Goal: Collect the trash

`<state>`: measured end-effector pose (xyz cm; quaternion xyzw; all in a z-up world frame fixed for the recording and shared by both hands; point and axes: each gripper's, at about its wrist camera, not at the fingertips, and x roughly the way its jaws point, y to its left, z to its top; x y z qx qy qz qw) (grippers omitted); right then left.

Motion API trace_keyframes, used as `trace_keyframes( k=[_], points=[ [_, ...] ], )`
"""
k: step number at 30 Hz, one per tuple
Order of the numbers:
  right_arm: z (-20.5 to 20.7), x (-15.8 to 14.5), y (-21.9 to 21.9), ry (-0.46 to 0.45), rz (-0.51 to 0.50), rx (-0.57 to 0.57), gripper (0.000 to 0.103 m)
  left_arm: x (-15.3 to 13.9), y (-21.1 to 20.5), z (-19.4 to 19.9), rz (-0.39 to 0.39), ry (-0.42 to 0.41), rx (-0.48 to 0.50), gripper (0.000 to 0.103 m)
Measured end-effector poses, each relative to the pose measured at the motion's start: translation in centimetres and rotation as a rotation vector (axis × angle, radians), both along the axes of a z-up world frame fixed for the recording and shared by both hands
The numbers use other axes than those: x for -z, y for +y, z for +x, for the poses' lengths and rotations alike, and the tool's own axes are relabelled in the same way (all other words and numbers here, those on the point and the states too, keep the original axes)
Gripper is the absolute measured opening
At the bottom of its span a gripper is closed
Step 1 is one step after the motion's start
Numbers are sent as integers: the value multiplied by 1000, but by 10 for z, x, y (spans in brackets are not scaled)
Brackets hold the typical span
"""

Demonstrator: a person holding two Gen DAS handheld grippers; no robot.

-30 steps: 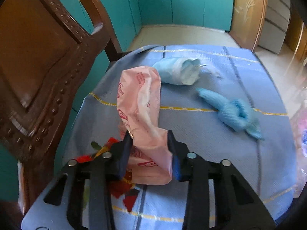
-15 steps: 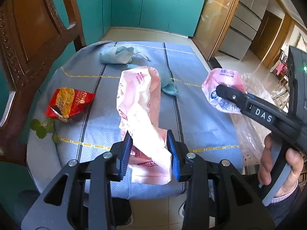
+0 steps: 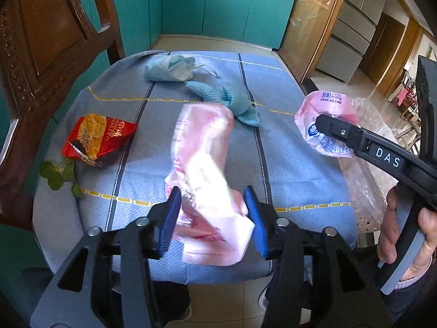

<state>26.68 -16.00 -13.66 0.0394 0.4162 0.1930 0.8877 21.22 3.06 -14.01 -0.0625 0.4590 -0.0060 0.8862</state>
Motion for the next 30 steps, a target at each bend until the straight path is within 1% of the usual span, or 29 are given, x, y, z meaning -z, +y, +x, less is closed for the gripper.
trace_keyframes(
  k=[1, 2, 3, 7, 9, 10, 12, 13, 15, 19, 22, 23, 25, 28, 30],
  points=[
    [0, 0, 0, -2, -1, -1, 48, 0, 0, 0, 5, 0, -2, 56],
    [0, 0, 0, -2, -2, -2, 48, 0, 0, -1, 8, -1, -5, 63],
    [0, 0, 0, -2, -2, -2, 48, 0, 0, -2, 12, -7, -12, 66],
    [0, 1, 0, 1, -4, -3, 48, 0, 2, -4, 12, -1, -17, 67],
    [0, 0, 0, -1, -3, -2, 48, -1, 1, -6, 9, -3, -18, 77],
    [0, 1, 0, -1, -4, -2, 48, -2, 1, -7, 6, -8, -16, 78],
    [0, 1, 0, 1, -4, -2, 48, -4, 0, -8, -6, -15, -4, 84],
    [0, 1, 0, 0, -4, -1, 48, -5, 0, -9, -11, -17, 2, 86],
    [0, 1, 0, 0, -5, 0, 48, -6, 0, -11, -28, -19, 12, 88],
    [0, 2, -1, 0, -3, 2, 48, -7, -4, -13, -51, -20, 35, 90],
    [0, 3, -1, 1, -3, 5, 48, -10, -6, -15, -49, -27, 61, 91],
    [0, 2, -1, 0, -3, 5, 48, -11, -8, -16, -46, -32, 73, 93],
    [0, 2, -1, 1, -3, 4, 48, -16, -9, -21, -30, -60, 104, 94],
    [0, 2, -2, 0, -4, 6, 48, -22, -7, -24, -20, -89, 120, 96],
    [0, 2, -3, 0, -4, 7, 48, -23, -3, -23, -28, -91, 116, 97]
  ],
)
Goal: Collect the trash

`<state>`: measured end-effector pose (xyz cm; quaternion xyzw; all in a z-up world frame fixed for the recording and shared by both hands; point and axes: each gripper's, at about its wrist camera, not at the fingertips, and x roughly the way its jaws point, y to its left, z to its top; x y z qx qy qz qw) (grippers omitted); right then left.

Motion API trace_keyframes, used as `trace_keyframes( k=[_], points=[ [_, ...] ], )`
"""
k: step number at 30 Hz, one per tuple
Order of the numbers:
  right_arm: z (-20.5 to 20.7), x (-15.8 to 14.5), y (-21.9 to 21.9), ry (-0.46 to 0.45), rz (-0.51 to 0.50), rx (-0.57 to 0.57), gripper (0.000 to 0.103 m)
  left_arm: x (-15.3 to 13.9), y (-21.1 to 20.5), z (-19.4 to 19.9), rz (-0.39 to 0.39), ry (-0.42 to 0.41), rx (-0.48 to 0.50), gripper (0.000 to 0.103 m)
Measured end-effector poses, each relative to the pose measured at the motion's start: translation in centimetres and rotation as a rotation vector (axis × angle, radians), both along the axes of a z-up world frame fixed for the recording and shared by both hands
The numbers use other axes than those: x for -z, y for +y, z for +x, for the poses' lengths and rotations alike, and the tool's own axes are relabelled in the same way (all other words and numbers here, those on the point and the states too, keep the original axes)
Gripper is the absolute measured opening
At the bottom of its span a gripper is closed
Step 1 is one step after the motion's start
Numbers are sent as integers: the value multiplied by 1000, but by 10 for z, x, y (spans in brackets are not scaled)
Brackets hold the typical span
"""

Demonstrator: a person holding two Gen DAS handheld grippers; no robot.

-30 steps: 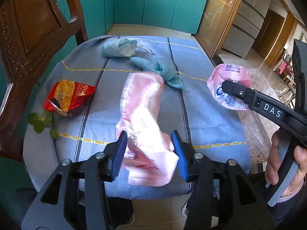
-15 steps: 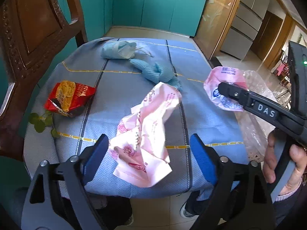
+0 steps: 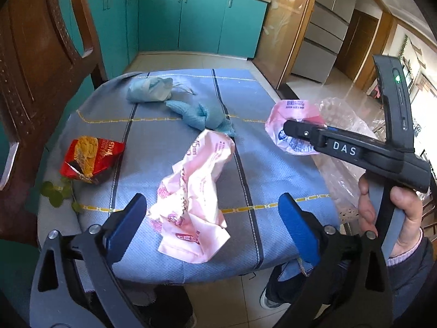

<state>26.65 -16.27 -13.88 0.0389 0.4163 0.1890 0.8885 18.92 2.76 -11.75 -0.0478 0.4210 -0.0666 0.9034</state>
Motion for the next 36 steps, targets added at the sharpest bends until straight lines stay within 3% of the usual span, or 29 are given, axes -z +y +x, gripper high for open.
trace_keyframes(
  k=[6, 11, 15, 19, 22, 23, 24, 30, 36],
  points=[
    [0, 0, 1, 1, -1, 1, 48, 5, 14, 8, -41, 25, -61, 97],
    [0, 1, 2, 3, -3, -5, 48, 15, 2, 18, 64, 65, -70, 97],
    [-2, 0, 4, -7, -15, -10, 48, 30, 5, 31, 1, 136, -86, 97],
    [-2, 1, 7, -7, -20, -13, 48, 43, 2, 37, 37, 185, -94, 96],
    [-3, 0, 10, -10, -27, -20, 48, 50, -4, 37, 58, 195, -75, 84],
    [-4, 0, 12, -12, -30, -23, 48, 52, -6, 37, 66, 199, -71, 72],
    [-4, 0, 12, -15, -32, -26, 48, 56, -8, 38, 79, 206, -69, 70],
    [-5, 0, 12, -21, -39, -24, 48, 50, -7, 31, 76, 154, -97, 61],
    [-6, -2, 12, -26, -40, -23, 48, 21, -9, 16, 148, 19, -141, 60]
  ],
)
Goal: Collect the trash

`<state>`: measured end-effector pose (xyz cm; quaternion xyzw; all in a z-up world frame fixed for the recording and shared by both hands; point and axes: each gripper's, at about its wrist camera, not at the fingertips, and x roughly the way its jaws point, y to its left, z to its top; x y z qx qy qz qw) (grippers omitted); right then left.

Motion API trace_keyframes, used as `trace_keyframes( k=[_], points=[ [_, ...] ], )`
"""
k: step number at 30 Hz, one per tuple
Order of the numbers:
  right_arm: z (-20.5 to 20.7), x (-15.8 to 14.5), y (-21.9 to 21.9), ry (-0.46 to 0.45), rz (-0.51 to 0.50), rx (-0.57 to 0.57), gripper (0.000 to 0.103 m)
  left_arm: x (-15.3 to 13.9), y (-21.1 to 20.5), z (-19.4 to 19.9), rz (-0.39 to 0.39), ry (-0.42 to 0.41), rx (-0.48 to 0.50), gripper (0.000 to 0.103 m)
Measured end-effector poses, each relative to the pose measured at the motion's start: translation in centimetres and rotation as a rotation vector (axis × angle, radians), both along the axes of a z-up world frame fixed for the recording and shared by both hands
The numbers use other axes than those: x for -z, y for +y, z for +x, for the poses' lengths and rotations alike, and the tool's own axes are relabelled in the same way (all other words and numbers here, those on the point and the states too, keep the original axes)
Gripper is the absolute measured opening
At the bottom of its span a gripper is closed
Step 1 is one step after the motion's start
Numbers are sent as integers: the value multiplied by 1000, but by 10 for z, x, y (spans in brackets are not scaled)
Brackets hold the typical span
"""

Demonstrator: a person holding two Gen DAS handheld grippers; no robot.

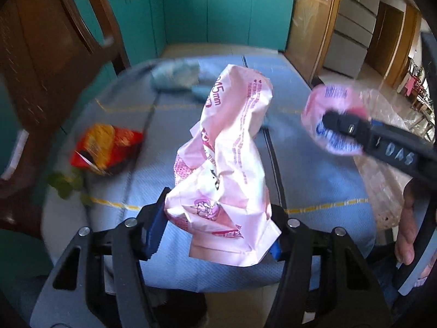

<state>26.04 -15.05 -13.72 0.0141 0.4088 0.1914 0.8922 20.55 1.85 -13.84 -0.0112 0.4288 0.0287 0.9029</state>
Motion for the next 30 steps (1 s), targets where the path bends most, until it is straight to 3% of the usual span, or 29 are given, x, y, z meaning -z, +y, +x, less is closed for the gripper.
trace_keyframes(
  k=[7, 30],
  points=[
    [-3, -2, 2, -10, -8, -8, 48, -22, 0, -13, 41, -84, -28, 61],
    [-8, -5, 8, -29, -27, -25, 48, -24, 0, -15, 37, -68, -46, 61]
  ],
)
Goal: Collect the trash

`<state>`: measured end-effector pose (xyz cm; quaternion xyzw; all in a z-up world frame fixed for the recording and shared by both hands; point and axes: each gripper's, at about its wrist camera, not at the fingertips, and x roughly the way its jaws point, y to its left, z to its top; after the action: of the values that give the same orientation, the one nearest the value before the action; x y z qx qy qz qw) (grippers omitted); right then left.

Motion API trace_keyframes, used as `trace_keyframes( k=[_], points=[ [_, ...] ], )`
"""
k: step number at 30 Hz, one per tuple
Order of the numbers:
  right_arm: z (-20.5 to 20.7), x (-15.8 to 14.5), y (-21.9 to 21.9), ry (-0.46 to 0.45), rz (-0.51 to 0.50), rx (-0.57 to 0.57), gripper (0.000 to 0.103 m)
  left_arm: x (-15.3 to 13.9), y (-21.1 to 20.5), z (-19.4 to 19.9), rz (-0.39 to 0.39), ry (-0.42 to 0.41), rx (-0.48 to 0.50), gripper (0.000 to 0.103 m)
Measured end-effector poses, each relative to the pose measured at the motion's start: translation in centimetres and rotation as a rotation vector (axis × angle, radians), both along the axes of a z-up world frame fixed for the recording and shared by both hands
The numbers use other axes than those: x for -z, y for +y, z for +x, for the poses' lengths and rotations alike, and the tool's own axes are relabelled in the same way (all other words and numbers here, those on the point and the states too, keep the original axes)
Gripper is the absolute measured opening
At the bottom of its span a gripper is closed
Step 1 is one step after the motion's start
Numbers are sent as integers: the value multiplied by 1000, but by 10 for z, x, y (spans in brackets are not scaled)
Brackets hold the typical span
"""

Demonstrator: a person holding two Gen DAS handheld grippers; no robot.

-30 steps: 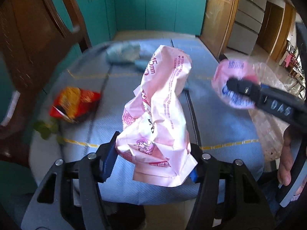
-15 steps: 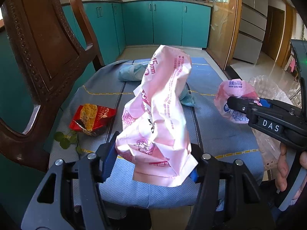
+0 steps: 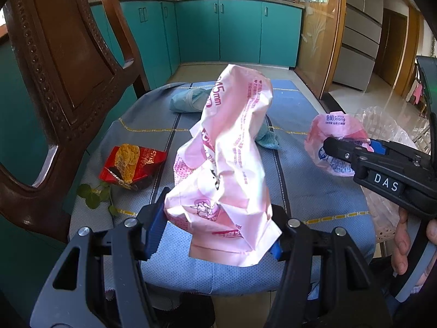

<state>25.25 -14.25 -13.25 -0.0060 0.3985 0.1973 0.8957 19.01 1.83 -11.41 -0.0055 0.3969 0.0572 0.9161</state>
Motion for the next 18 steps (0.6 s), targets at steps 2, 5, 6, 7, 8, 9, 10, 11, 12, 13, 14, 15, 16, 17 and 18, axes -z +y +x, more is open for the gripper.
trace_keyframes(
  k=[2, 5, 6, 7, 8, 9, 10, 11, 12, 13, 14, 15, 16, 17, 18],
  points=[
    [0, 0, 0, 0, 0, -1, 48, 0, 1, 0, 0, 1, -1, 61],
    [-2, 1, 1, 1, -3, -4, 48, 1, 1, 0, 0, 2, 0, 61],
    [-2, 1, 1, 1, -3, -5, 48, 1, 1, 0, 0, 2, 0, 61],
    [-2, 1, 1, 1, -4, -6, 48, 1, 1, 0, 0, 2, 0, 61],
    [-2, 1, 2, 0, -4, -6, 48, 1, 1, 0, 1, 2, 0, 61],
    [-3, 1, 2, 0, -5, -6, 48, 1, 1, 0, 2, 2, -1, 61],
    [-3, 1, 1, 1, -4, -6, 48, 1, 1, 0, 1, 1, -2, 61],
    [-2, 1, 1, 1, -3, -5, 48, 1, 2, 0, 0, 0, -3, 61],
    [-2, 1, 1, 1, -3, -4, 48, 2, 3, 0, -1, -1, -5, 61],
    [-2, 2, 1, 1, -3, -4, 48, 2, 3, 0, 0, -1, -7, 61],
    [-2, 2, 1, 1, -2, -5, 48, 2, 4, 0, 1, -2, -8, 61],
    [-2, 2, 1, 1, -2, -6, 48, 3, 5, -1, 1, -2, -8, 61],
    [-3, 1, 2, 0, -2, -9, 48, 3, 5, -1, 1, -2, -9, 61],
    [-3, 1, 2, -1, -2, -11, 48, 3, 5, -1, 0, -3, -10, 61],
    [-3, 1, 2, 0, 1, -13, 48, 3, 5, -2, -1, -4, -10, 61]
  ],
)
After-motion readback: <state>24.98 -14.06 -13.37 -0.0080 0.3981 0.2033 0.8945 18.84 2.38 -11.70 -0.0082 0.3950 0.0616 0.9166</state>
